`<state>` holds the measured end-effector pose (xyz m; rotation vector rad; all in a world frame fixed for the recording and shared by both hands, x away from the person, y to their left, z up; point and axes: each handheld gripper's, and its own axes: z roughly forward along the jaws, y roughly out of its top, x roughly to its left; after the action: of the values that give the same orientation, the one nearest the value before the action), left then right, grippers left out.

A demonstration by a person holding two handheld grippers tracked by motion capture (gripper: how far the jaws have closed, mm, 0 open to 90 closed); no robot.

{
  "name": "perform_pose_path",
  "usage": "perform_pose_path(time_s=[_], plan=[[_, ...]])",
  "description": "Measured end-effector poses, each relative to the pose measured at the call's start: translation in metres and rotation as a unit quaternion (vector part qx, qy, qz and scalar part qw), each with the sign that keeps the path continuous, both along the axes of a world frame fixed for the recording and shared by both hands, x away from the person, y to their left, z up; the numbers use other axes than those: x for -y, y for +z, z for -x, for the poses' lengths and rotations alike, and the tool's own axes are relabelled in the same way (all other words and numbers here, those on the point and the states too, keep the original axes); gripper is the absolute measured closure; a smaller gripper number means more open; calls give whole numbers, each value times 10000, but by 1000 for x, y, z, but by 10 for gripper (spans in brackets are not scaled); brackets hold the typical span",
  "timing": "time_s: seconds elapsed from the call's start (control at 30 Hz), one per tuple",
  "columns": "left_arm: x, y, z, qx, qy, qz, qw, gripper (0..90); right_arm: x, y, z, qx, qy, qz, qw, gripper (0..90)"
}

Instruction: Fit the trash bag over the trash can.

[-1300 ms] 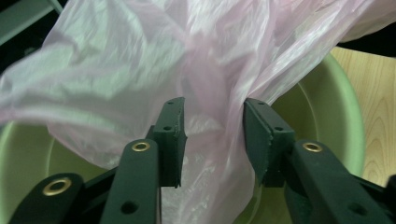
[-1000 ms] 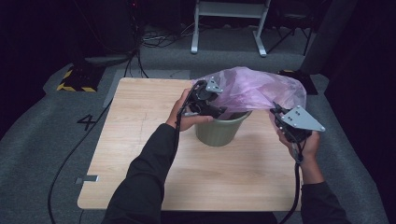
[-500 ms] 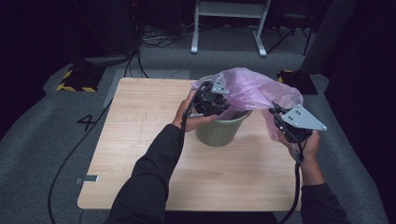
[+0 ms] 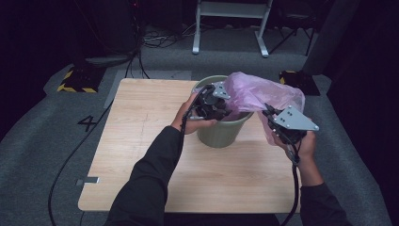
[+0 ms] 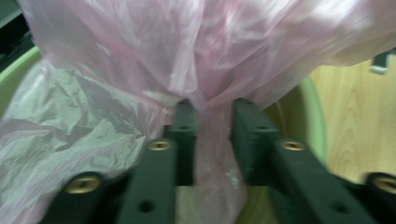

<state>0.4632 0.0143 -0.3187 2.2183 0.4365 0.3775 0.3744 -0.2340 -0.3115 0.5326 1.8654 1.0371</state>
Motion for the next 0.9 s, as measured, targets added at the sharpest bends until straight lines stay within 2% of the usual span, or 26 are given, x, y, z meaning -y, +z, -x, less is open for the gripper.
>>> perform_pose_path(time_s=[0.07, 0.1, 0.13, 0.17, 0.2, 0.23, 0.3, 0.4, 0.47, 0.5, 0.57, 0.6, 0.63, 0.67, 0.7, 0.73, 0.77, 0.8, 0.9], plan=[[-5, 2, 2, 96, 181, 16, 9998, 523, -2, -1, -2, -50, 28, 28, 10000, 863], [-8, 4, 4, 124, 188, 53, 9997, 470, -2, -2, -3, -82, 50, 30, 9999, 863], [-11, 5, 5, 134, 220, 171, 9995, 384, -3, -3, -3, -91, 61, 27, 9999, 864], [-15, 7, 7, 134, 275, 296, 9991, 243, -5, -3, -4, -135, 89, 56, 9999, 864], [-18, 9, 8, 130, 268, 424, 9987, 243, -5, -3, -4, -135, 89, 56, 9999, 864], [-20, 11, 11, 168, 247, 530, 9981, 196, -7, -4, -4, -152, 132, 100, 9997, 862], [-18, 16, 17, 338, 146, 641, 9973, 179, -9, -4, -5, -164, 162, 127, 9997, 861], [-7, 17, 21, 423, 72, 554, 9975, 181, -16, -5, -4, -192, 251, 224, 9992, 853], [1, 16, 23, 420, -13, 475, 9980, 261, -20, -6, -2, -204, 352, 288, 9988, 845], [6, 15, 24, 453, -22, 389, 9982, 261, -20, -6, -2, -204, 352, 288, 9988, 845], [14, 12, 25, 555, 67, 136, 9983, 405, -22, -6, -2, -235, 432, 281, 9984, 840], [17, 11, 24, 553, 39, 49, 9984, 568, -23, -7, -1, -259, 463, 305, 9981, 829], [18, 10, 24, 557, 22, -22, 9984, 568, -23, -7, -1, -259, 463, 305, 9981, 829], [19, 9, 25, 602, 57, -28, 9982, 623, -23, -7, -1, -277, 469, 295, 9981, 819], [19, 9, 25, 618, 46, -4, 9981, 757, -22, -8, 0, -284, 487, 263, 9981, 783], [18, 9, 25, 622, 39, -4, 9981, 757, -22, -8, 0, -284, 487, 263, 9981, 783], [17, 9, 24, 640, 42, -6, 9979, 817, -21, -9, 1, -306, 547, 217, 9978, 732], [16, 9, 24, 645, 60, -4, 9979, 817, -21, -9, 1, -306, 547, 217, 9978, 732], [10, 9, 23, 638, 140, 27, 9979, 860, -18, -11, 3, -269, 468, 86, 9985, 495]])
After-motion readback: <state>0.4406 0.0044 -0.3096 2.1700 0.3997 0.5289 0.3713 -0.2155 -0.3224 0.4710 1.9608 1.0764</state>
